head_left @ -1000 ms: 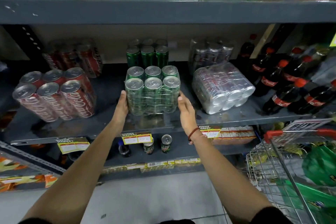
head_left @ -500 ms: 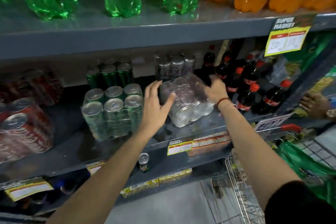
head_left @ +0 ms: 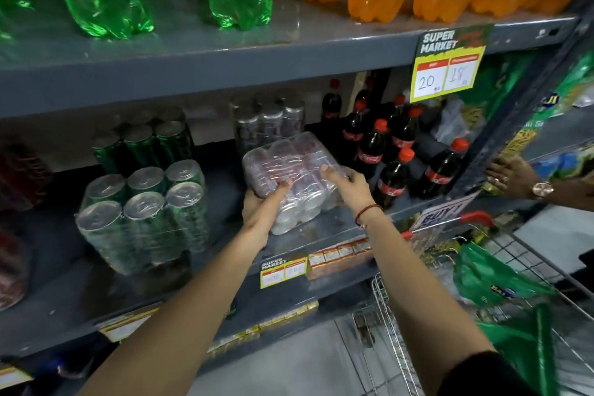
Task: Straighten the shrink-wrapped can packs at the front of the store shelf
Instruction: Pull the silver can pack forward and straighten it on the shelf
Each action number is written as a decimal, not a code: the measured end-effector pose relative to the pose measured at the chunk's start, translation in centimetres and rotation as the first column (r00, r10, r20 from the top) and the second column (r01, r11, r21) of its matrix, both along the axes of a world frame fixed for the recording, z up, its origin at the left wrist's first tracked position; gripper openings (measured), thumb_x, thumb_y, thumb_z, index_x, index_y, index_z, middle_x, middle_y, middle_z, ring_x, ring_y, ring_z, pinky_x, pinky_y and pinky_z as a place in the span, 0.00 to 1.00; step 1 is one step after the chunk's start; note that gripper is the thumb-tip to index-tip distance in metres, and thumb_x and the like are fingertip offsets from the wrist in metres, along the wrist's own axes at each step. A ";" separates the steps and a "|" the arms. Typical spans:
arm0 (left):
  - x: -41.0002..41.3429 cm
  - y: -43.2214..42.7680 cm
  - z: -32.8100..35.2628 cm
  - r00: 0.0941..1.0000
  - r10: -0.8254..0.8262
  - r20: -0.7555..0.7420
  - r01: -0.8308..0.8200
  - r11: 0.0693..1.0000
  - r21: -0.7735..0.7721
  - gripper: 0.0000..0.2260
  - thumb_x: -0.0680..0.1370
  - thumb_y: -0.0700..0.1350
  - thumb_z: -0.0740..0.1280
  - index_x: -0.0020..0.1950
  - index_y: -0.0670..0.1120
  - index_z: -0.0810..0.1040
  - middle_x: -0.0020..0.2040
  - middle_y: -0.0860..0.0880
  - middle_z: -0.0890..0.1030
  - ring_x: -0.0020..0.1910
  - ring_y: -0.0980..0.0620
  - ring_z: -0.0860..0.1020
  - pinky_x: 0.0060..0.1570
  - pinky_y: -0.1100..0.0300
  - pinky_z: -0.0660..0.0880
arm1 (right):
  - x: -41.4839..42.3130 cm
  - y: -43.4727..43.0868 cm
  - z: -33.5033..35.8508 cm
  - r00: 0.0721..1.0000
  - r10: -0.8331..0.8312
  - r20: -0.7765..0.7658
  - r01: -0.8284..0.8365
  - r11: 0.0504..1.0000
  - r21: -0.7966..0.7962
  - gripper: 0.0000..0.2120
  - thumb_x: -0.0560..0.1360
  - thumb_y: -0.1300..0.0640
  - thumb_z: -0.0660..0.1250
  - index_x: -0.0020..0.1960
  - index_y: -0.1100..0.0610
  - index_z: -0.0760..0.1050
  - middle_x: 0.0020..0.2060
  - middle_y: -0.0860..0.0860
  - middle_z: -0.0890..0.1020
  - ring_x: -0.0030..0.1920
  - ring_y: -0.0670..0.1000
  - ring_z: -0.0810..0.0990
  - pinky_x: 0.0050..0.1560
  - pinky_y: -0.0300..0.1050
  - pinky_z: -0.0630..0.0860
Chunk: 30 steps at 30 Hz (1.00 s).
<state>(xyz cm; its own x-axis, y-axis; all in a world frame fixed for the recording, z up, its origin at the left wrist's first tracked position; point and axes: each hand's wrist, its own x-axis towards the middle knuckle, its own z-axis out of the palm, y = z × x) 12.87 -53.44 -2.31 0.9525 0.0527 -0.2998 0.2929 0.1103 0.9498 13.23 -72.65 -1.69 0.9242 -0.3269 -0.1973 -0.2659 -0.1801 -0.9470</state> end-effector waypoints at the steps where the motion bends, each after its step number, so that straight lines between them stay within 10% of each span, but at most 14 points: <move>1: -0.1 0.2 -0.2 0.996 -0.033 0.078 0.031 0.999 0.021 0.32 0.62 0.58 0.77 0.63 0.50 0.73 0.56 0.48 0.83 0.53 0.48 0.82 0.57 0.52 0.76 | -0.9 0.1 -0.1 0.999 -0.005 0.052 0.004 1.000 0.011 0.36 0.69 0.39 0.70 0.69 0.58 0.69 0.60 0.56 0.79 0.60 0.56 0.78 0.65 0.59 0.74; 6: 0.4 2.6 -0.9 0.901 -0.296 0.318 0.196 0.930 0.310 0.46 0.59 0.61 0.78 0.73 0.56 0.61 0.64 0.56 0.77 0.61 0.58 0.76 0.63 0.57 0.71 | -4.7 0.3 -2.1 0.955 0.085 0.286 -0.079 0.996 -0.032 0.20 0.75 0.56 0.69 0.65 0.56 0.71 0.59 0.53 0.81 0.61 0.51 0.79 0.64 0.56 0.76; 11: 0.5 4.0 -2.1 0.866 -0.413 0.281 0.241 0.838 0.489 0.47 0.60 0.65 0.75 0.74 0.61 0.55 0.69 0.55 0.73 0.66 0.56 0.72 0.67 0.55 0.67 | -5.4 1.1 -4.9 0.963 0.054 0.264 -0.053 0.999 -0.014 0.30 0.73 0.54 0.71 0.71 0.55 0.65 0.64 0.51 0.77 0.64 0.48 0.77 0.67 0.53 0.73; 20: -1.6 3.8 -3.0 0.906 -0.253 0.341 0.105 0.912 0.398 0.36 0.73 0.42 0.72 0.76 0.48 0.56 0.73 0.46 0.68 0.70 0.50 0.68 0.69 0.50 0.66 | -5.5 0.3 -4.6 0.950 -0.015 0.312 -0.018 0.995 0.101 0.28 0.72 0.53 0.71 0.69 0.53 0.66 0.66 0.48 0.73 0.68 0.50 0.72 0.67 0.41 0.69; 24: -6.9 1.0 -2.0 0.920 0.101 0.379 -0.192 0.958 0.212 0.23 0.80 0.44 0.61 0.74 0.44 0.61 0.73 0.46 0.67 0.71 0.52 0.67 0.64 0.70 0.65 | -3.4 -0.1 -1.1 0.960 -0.108 0.257 0.031 0.958 0.285 0.36 0.69 0.32 0.60 0.71 0.49 0.65 0.70 0.49 0.71 0.69 0.48 0.69 0.72 0.49 0.64; 30: -9.1 -3.1 -0.2 0.951 0.015 0.308 -0.083 0.975 0.207 0.22 0.83 0.50 0.51 0.77 0.51 0.54 0.78 0.52 0.57 0.76 0.55 0.56 0.75 0.55 0.51 | 0.4 -0.1 2.1 0.960 0.169 0.224 -0.231 0.928 0.293 0.39 0.69 0.25 0.53 0.68 0.52 0.72 0.67 0.54 0.76 0.69 0.54 0.72 0.74 0.61 0.60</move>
<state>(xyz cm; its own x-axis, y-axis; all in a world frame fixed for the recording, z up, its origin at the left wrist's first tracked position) 3.74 -56.53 -2.50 0.9908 0.1327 0.0257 -0.0125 -0.0991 0.9950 13.65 -72.80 0.40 0.9940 -0.0817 -0.0723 -0.0636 0.1037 -0.9926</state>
